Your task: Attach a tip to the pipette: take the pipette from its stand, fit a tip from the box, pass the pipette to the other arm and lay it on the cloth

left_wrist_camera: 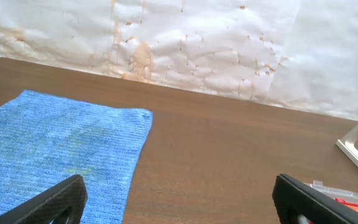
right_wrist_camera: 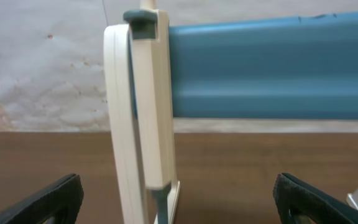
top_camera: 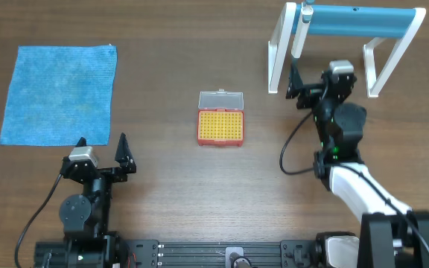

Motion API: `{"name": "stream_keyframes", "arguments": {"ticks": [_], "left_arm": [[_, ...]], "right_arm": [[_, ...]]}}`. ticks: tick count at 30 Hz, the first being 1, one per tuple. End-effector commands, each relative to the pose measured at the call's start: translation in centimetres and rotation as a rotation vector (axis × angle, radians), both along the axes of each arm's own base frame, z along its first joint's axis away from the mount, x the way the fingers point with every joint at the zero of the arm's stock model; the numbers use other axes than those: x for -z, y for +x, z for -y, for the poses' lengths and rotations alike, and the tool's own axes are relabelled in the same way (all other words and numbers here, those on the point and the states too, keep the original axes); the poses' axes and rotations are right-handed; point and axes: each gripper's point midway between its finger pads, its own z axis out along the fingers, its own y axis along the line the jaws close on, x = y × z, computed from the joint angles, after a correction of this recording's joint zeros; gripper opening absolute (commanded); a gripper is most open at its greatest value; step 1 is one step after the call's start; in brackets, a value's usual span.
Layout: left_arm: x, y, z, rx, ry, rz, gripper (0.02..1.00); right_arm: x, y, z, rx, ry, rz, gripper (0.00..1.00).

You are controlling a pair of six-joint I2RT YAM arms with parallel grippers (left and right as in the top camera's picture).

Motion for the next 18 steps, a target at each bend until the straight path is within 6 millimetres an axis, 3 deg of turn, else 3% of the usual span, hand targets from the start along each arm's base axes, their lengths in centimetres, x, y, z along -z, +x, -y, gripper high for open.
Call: {"name": "stream_keyframes", "arguments": {"ticks": [1,10,14,18], "left_arm": [[0.1,0.0,-0.3,-0.016,-0.004,-0.001,0.965],[0.1,0.0,-0.3,-0.016,-0.004,-0.001,0.965],[0.1,0.0,-0.3,-0.016,-0.004,-0.001,0.965],[0.1,0.0,-0.3,-0.016,-0.004,-0.001,0.963]], "right_arm": [[-0.6,2.4,0.0,-0.002,0.016,0.008,0.987],[0.5,5.0,0.0,0.003,0.013,-0.086,0.976],[-0.5,5.6,0.1,0.005,0.013,-0.071,0.972],[0.1,5.6,0.4,0.012,0.012,-0.097,0.950]]}}
